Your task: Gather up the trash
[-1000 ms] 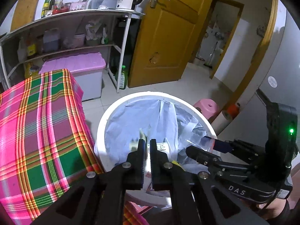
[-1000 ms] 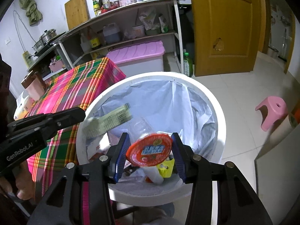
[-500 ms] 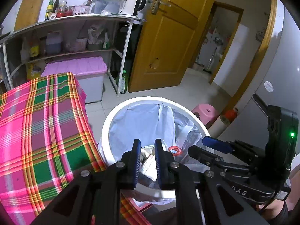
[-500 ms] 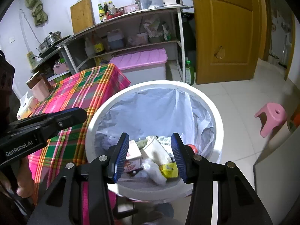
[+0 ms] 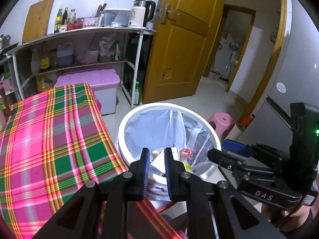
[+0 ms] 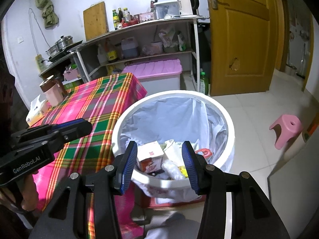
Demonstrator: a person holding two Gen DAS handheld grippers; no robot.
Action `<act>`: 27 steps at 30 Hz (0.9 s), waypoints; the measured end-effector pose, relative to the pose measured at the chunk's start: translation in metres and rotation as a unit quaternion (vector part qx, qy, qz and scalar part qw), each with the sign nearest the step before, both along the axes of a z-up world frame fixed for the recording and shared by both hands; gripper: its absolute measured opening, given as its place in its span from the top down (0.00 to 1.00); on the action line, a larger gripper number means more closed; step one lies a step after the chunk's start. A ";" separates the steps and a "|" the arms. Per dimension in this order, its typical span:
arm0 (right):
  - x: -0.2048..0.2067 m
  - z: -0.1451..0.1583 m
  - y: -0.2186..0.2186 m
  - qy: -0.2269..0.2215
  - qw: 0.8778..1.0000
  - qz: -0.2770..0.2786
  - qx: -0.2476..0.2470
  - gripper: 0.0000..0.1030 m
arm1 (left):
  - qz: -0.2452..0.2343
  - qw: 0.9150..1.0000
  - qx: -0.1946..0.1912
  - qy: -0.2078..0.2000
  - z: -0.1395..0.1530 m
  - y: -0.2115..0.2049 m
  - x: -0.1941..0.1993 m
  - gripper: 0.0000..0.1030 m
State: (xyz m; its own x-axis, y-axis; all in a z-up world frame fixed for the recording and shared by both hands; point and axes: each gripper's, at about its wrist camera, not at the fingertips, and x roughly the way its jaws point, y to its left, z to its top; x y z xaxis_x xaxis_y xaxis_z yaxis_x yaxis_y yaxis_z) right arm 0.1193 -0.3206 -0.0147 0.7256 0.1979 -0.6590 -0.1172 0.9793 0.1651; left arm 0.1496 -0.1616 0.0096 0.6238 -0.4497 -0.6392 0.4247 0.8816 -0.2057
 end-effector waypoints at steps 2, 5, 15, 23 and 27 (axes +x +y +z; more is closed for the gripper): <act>-0.007 0.002 0.001 -0.003 1.000 0.001 0.000 0.54 | 0.002 1.000 0.002 -0.003 0.001 0.002 -0.008 0.86; -0.018 0.004 0.002 -0.007 1.000 0.002 0.000 0.54 | 0.006 1.000 0.006 -0.009 0.002 0.006 -0.020 0.86; -0.050 0.012 0.007 -0.017 1.000 0.004 -0.002 0.54 | 0.021 0.999 0.011 -0.023 0.005 0.018 -0.059 0.86; -0.074 0.017 0.016 -0.024 1.000 0.009 -0.006 0.54 | 0.030 0.999 0.013 -0.036 0.010 0.028 -0.086 0.86; -0.085 0.021 0.023 -0.031 0.999 0.014 -0.007 0.54 | 0.033 0.999 0.015 -0.037 0.011 0.029 -0.098 0.86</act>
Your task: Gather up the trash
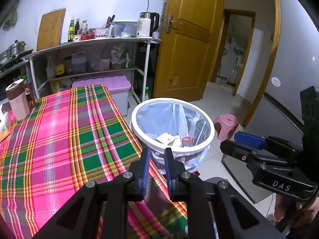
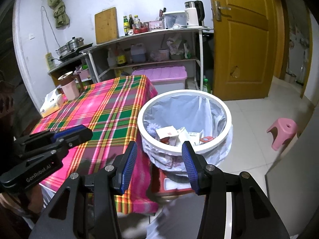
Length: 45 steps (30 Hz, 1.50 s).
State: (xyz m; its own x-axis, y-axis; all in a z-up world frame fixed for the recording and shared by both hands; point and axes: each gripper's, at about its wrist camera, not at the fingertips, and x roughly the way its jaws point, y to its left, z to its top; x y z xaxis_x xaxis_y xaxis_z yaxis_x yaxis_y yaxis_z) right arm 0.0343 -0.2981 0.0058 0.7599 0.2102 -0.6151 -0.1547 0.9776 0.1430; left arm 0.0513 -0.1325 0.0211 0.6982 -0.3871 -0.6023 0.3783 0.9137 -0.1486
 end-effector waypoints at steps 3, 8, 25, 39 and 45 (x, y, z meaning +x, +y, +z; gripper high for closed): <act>-0.005 0.001 0.002 -0.002 1.000 0.003 0.000 0.54 | 0.002 1.000 0.002 -0.001 0.000 0.002 -0.007 0.86; -0.011 0.002 0.006 -0.003 1.000 0.007 -0.001 0.54 | 0.008 1.000 0.006 -0.002 0.000 0.005 -0.013 0.86; -0.013 -0.001 0.006 0.000 1.000 0.006 -0.002 0.54 | 0.010 1.000 0.009 0.000 -0.002 0.004 -0.012 0.86; -0.012 -0.003 0.005 0.002 1.000 0.006 -0.001 0.54 | 0.011 1.000 0.012 0.002 -0.005 0.004 -0.011 0.86; -0.012 -0.002 0.005 0.001 1.000 0.006 -0.002 0.54 | 0.014 1.000 0.016 0.001 -0.008 0.003 -0.011 0.86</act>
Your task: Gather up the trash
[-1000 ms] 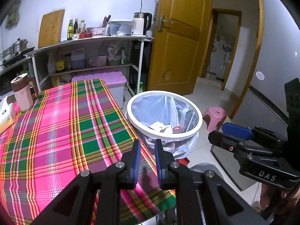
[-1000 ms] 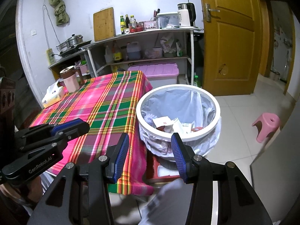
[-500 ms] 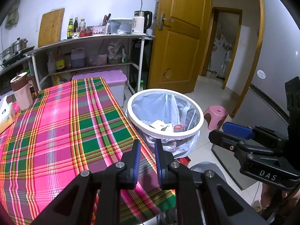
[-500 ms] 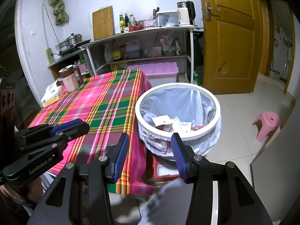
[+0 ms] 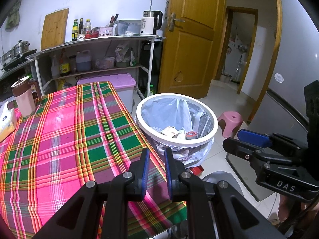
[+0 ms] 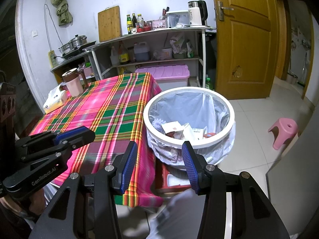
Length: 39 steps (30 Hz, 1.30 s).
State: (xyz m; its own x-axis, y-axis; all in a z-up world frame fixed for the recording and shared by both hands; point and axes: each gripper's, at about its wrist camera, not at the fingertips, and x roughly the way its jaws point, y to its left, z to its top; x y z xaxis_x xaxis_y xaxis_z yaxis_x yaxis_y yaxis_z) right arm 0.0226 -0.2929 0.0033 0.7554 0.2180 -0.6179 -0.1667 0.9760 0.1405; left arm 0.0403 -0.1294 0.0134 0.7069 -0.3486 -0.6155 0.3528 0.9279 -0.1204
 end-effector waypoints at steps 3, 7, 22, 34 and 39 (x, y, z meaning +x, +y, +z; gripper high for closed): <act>0.000 0.000 0.000 0.000 1.000 0.000 0.000 0.54 | 0.000 1.000 0.000 0.000 0.000 -0.001 0.000 0.86; -0.001 0.000 0.000 0.001 1.000 0.000 0.000 0.54 | 0.001 1.000 0.001 0.000 0.000 -0.001 0.000 0.86; 0.000 0.001 0.001 0.001 1.000 0.000 0.000 0.54 | 0.005 1.000 0.004 0.003 -0.004 -0.001 -0.001 0.86; 0.000 0.001 0.001 0.002 1.000 0.000 0.001 0.54 | 0.016 1.000 0.015 -0.001 -0.006 0.002 -0.003 0.86; 0.001 0.002 0.000 0.002 1.000 0.000 0.000 0.54 | 0.017 1.000 0.017 0.001 -0.006 0.000 -0.004 0.86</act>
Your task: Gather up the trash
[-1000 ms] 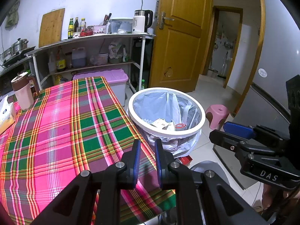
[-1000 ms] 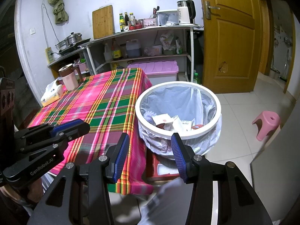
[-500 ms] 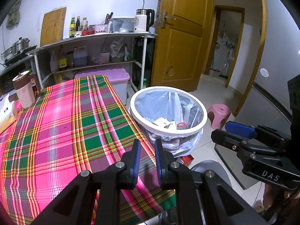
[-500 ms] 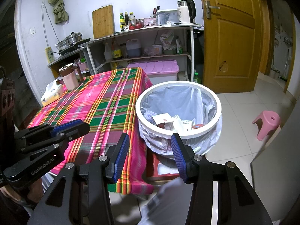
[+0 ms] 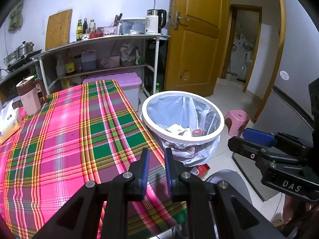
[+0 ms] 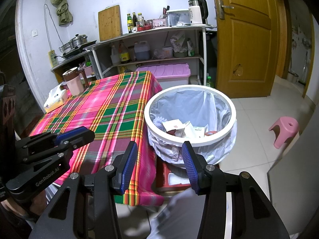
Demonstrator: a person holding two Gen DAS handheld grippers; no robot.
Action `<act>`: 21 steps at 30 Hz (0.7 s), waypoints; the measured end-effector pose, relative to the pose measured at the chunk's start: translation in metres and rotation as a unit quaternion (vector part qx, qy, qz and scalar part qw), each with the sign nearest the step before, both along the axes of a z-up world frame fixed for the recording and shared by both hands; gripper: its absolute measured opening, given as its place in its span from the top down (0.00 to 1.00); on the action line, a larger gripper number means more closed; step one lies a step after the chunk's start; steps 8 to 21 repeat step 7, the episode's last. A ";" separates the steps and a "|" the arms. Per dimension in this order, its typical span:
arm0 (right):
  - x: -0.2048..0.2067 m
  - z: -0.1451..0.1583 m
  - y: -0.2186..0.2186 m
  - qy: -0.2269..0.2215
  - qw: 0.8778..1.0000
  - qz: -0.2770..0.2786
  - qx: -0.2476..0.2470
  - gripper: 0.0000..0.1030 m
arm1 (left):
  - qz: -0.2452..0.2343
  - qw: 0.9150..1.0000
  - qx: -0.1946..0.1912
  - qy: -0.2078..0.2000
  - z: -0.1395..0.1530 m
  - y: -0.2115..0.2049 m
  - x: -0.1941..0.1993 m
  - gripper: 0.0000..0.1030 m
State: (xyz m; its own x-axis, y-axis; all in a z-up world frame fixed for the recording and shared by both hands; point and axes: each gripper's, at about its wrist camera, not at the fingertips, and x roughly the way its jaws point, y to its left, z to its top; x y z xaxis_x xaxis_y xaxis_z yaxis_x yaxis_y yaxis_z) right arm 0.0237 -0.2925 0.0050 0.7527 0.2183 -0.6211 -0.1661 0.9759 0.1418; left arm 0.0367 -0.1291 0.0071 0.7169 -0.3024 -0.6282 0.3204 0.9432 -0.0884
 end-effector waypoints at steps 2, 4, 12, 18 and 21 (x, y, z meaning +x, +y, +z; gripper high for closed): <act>0.000 0.000 0.000 0.000 1.000 0.000 0.000 0.54 | 0.000 1.000 0.000 -0.001 0.000 -0.001 0.000 0.86; -0.001 0.000 0.000 0.000 1.000 0.000 0.000 0.54 | 0.000 1.000 0.000 -0.002 0.000 -0.002 0.000 0.86; 0.000 0.000 0.000 -0.001 1.000 0.000 0.000 0.54 | 0.002 1.000 -0.001 -0.001 0.000 -0.003 0.001 0.86; 0.000 0.000 0.000 -0.001 1.000 0.000 0.000 0.54 | 0.002 1.000 -0.001 -0.001 0.000 -0.003 0.001 0.86; 0.000 0.000 0.000 -0.001 1.000 0.000 0.000 0.54 | 0.002 1.000 -0.001 -0.001 0.000 -0.003 0.001 0.86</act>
